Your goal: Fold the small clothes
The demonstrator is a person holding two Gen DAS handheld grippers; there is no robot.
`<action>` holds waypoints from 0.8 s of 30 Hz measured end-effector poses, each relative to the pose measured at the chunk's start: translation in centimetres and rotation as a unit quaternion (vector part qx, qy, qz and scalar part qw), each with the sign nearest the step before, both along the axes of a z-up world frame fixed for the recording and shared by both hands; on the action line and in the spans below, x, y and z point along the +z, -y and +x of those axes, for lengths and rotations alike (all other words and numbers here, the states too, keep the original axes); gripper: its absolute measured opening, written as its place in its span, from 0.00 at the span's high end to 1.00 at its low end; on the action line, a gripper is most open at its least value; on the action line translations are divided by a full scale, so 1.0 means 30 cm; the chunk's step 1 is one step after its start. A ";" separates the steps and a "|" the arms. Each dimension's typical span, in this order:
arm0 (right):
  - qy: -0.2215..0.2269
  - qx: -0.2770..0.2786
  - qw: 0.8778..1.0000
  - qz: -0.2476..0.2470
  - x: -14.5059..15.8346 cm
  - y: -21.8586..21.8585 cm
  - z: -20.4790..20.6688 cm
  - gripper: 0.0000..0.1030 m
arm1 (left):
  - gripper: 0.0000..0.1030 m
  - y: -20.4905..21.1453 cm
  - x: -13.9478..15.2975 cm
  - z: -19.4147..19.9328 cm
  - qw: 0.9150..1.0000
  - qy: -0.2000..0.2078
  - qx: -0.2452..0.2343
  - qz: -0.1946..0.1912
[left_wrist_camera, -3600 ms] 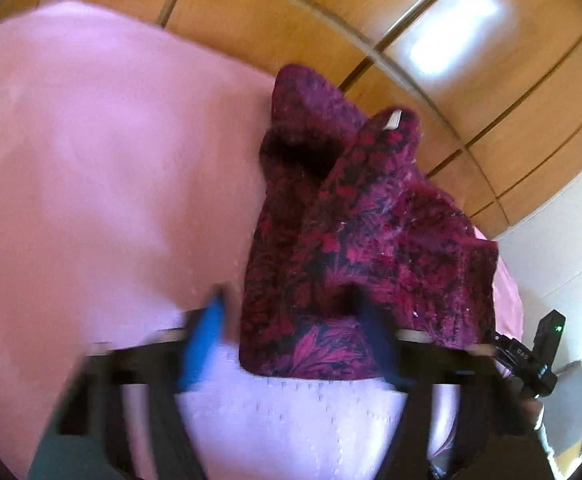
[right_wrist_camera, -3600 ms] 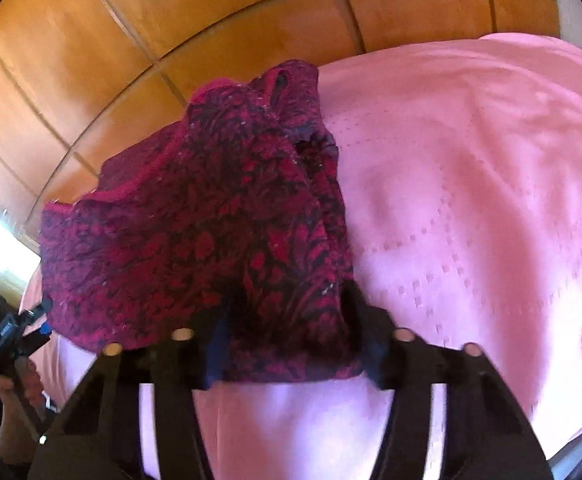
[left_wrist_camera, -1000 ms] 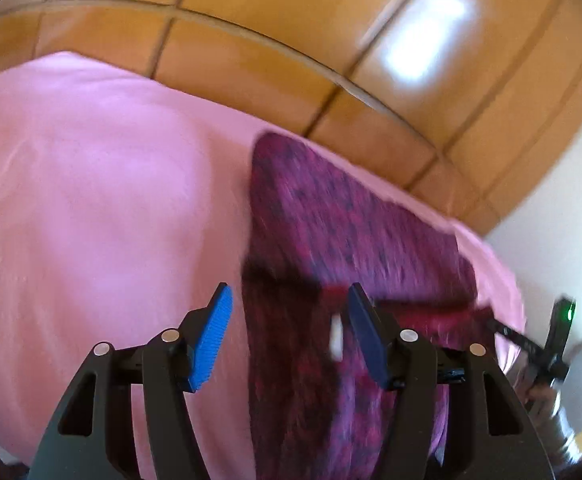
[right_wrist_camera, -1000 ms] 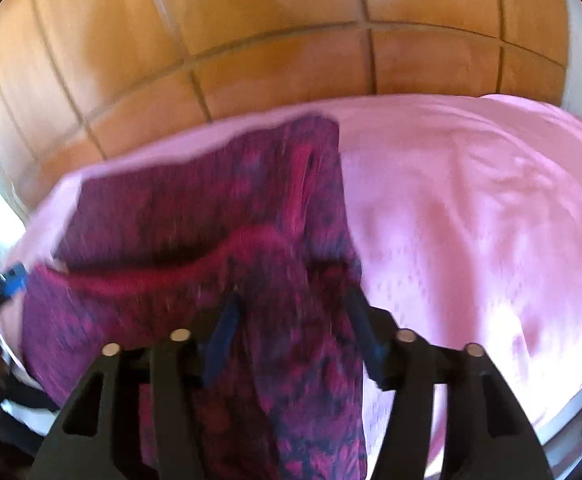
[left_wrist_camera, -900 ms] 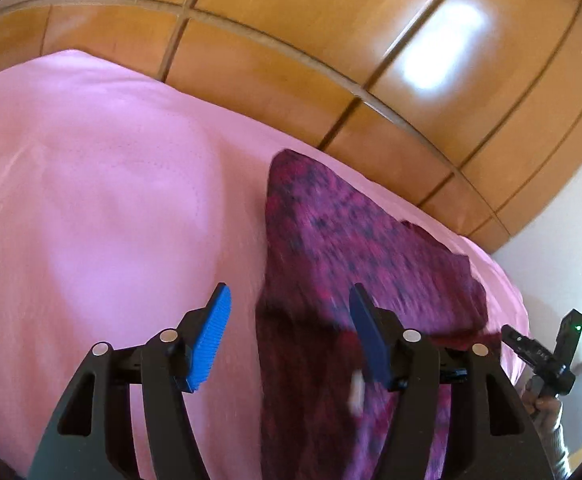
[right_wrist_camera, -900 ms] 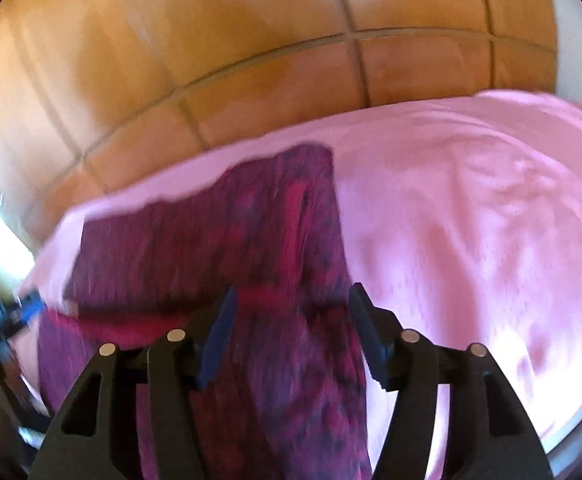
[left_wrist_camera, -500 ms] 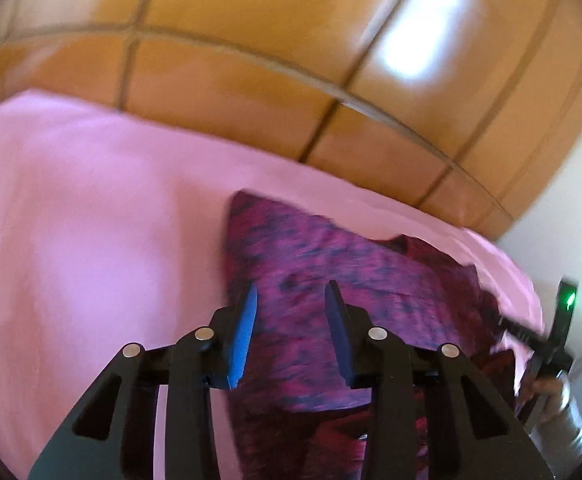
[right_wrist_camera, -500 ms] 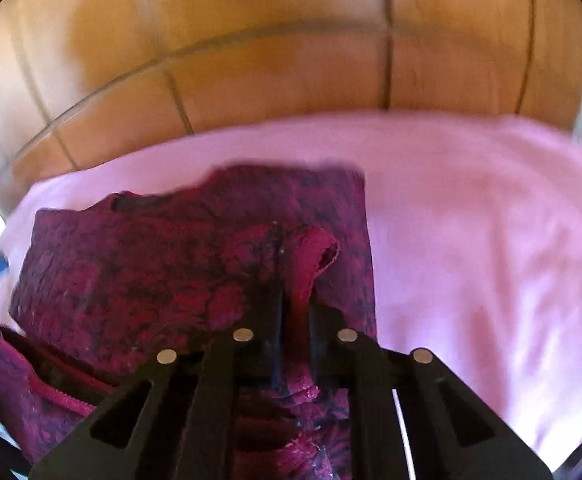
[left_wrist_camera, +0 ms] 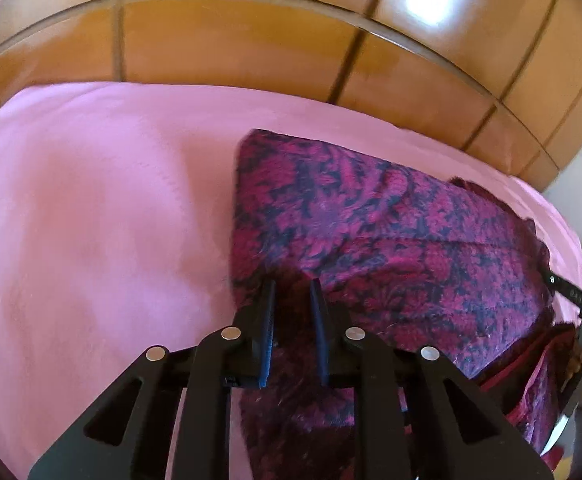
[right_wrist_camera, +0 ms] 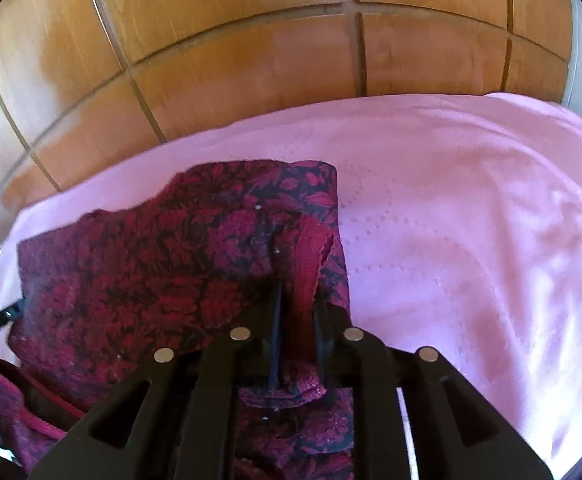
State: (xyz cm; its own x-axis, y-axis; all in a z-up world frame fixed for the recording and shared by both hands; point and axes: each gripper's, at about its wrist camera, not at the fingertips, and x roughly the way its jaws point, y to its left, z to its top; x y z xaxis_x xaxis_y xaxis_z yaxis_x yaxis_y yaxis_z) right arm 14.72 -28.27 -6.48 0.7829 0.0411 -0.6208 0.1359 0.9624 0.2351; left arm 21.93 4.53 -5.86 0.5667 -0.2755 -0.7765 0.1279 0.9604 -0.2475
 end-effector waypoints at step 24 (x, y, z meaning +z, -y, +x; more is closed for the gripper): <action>-0.003 0.076 0.996 0.037 -0.036 -0.039 -0.462 0.56 | 0.62 -0.026 -0.014 -0.450 0.989 0.003 -0.064 -0.131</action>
State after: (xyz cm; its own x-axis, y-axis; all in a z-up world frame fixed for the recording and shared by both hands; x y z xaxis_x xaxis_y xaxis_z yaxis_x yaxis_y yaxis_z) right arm 0.85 -27.11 -7.57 0.7605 0.2054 -0.6160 -0.0089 0.9518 0.3065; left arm 8.45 5.31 -6.28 0.5179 -0.5373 -0.6657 0.2467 0.8389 -0.4852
